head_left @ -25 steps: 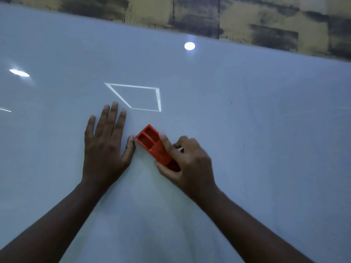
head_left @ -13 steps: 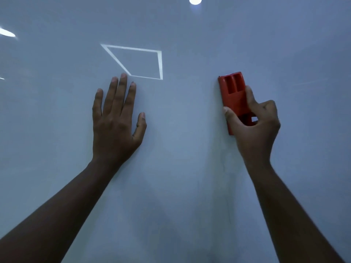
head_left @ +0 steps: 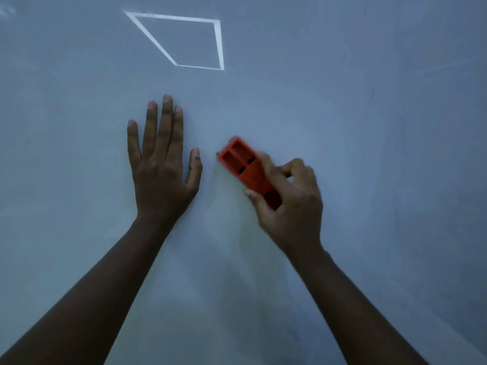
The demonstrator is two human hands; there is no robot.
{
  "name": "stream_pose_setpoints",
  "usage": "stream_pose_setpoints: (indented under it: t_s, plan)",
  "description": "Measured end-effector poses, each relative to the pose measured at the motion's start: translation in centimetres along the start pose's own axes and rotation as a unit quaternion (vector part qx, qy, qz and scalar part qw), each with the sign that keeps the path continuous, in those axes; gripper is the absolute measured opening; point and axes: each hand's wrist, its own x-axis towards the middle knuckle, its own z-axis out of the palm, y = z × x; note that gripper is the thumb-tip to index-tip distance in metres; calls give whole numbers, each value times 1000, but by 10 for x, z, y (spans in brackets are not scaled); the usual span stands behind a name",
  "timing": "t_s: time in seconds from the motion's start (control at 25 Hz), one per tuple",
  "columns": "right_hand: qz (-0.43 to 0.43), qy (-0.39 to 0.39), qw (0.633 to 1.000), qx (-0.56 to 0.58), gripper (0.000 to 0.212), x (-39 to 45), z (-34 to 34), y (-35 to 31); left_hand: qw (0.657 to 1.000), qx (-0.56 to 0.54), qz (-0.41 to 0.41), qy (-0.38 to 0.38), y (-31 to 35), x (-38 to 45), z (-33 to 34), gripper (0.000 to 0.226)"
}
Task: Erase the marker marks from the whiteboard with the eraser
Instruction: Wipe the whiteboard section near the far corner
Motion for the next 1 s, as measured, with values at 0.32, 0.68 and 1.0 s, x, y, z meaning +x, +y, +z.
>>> stream_pose_setpoints:
  t_s: [0.32,0.68,1.0]
  plan:
    - [216,100,971,10,70,-28,-33,66,999,7,-28,-21,14,-59,0,65]
    - [98,-20,995,15,67,-98,7,-5,998,0,-47,-29,29,-102,4,66]
    - [95,-52,994,-23,66,-115,-8,13,999,0,-31,-44,27,-136,5,69]
